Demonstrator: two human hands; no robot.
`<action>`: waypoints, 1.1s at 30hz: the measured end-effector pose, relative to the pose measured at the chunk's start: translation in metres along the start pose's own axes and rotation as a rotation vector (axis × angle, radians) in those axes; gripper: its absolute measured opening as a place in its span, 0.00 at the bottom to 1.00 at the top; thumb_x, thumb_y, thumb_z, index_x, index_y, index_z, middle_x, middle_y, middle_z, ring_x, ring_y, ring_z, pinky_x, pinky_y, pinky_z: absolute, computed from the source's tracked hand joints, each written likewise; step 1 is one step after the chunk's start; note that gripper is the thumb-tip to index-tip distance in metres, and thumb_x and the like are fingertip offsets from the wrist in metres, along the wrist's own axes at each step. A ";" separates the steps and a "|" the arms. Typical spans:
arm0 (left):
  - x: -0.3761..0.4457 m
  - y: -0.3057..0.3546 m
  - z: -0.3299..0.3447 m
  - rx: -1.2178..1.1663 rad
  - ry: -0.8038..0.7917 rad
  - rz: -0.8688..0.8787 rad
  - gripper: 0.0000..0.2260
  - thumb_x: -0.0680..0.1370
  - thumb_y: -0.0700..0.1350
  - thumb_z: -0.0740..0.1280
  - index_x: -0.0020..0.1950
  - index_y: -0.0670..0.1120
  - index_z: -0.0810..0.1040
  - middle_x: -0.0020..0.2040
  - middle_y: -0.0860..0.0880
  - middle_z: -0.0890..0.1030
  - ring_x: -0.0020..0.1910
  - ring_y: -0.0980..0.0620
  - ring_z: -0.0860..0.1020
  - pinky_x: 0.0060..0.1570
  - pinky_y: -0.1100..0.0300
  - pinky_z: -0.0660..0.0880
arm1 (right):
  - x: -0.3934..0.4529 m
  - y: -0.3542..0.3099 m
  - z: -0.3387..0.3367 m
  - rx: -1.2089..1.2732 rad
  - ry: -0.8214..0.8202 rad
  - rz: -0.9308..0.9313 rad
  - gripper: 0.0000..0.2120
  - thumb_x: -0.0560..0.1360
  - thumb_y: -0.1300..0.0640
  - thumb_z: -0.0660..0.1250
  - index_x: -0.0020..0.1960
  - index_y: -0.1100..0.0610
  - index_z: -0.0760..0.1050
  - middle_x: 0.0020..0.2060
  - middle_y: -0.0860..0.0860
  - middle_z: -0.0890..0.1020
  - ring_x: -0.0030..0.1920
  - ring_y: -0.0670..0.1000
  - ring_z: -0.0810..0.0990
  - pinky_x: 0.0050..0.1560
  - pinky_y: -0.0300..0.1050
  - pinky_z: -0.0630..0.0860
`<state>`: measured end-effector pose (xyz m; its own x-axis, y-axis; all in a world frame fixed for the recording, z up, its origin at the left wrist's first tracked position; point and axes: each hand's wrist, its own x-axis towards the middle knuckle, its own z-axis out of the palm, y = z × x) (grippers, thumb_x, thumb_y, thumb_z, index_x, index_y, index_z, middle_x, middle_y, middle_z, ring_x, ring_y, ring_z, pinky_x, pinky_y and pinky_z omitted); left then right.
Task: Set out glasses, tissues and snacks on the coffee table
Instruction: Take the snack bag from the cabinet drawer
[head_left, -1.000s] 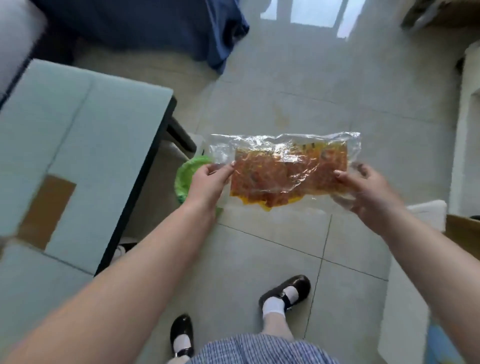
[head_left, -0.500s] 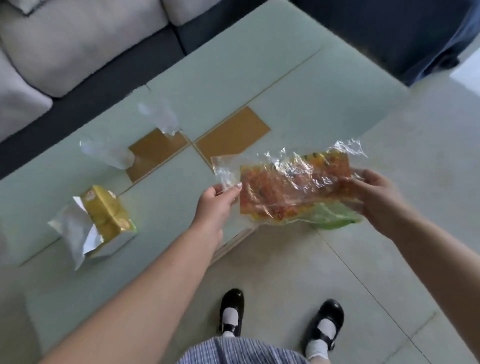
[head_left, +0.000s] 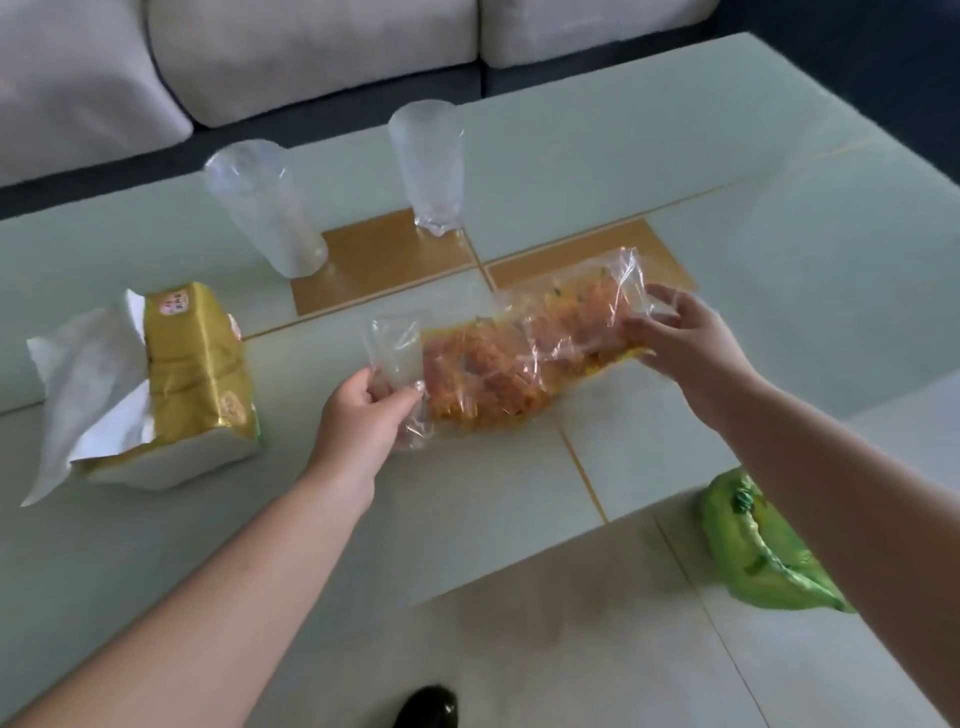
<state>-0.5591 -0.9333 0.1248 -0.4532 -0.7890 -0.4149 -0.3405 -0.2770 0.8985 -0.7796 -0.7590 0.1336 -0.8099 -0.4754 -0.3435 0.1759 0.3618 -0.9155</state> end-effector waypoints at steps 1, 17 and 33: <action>0.005 -0.006 -0.002 -0.004 -0.008 0.035 0.07 0.74 0.39 0.70 0.49 0.49 0.77 0.36 0.53 0.80 0.40 0.50 0.76 0.41 0.52 0.74 | 0.005 0.005 0.004 -0.013 0.011 -0.036 0.25 0.71 0.55 0.71 0.66 0.49 0.69 0.49 0.54 0.82 0.49 0.51 0.79 0.59 0.54 0.75; -0.051 0.000 0.043 0.492 -0.105 1.133 0.15 0.72 0.39 0.72 0.57 0.50 0.78 0.52 0.57 0.80 0.51 0.61 0.78 0.53 0.73 0.70 | -0.005 0.027 -0.011 -0.434 0.265 -0.546 0.30 0.69 0.46 0.72 0.69 0.50 0.68 0.64 0.51 0.75 0.64 0.52 0.73 0.64 0.51 0.71; -0.225 -0.093 0.248 0.227 -0.938 0.895 0.08 0.73 0.40 0.71 0.51 0.46 0.79 0.43 0.54 0.82 0.40 0.65 0.80 0.40 0.73 0.74 | -0.239 0.184 -0.231 -0.486 0.741 -0.383 0.15 0.69 0.55 0.74 0.56 0.56 0.79 0.51 0.54 0.82 0.53 0.53 0.80 0.59 0.52 0.75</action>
<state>-0.6300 -0.5945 0.0991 -0.9575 0.0534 0.2836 0.2859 0.3089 0.9071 -0.6832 -0.3935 0.0953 -0.9411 -0.0638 0.3321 -0.2897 0.6587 -0.6944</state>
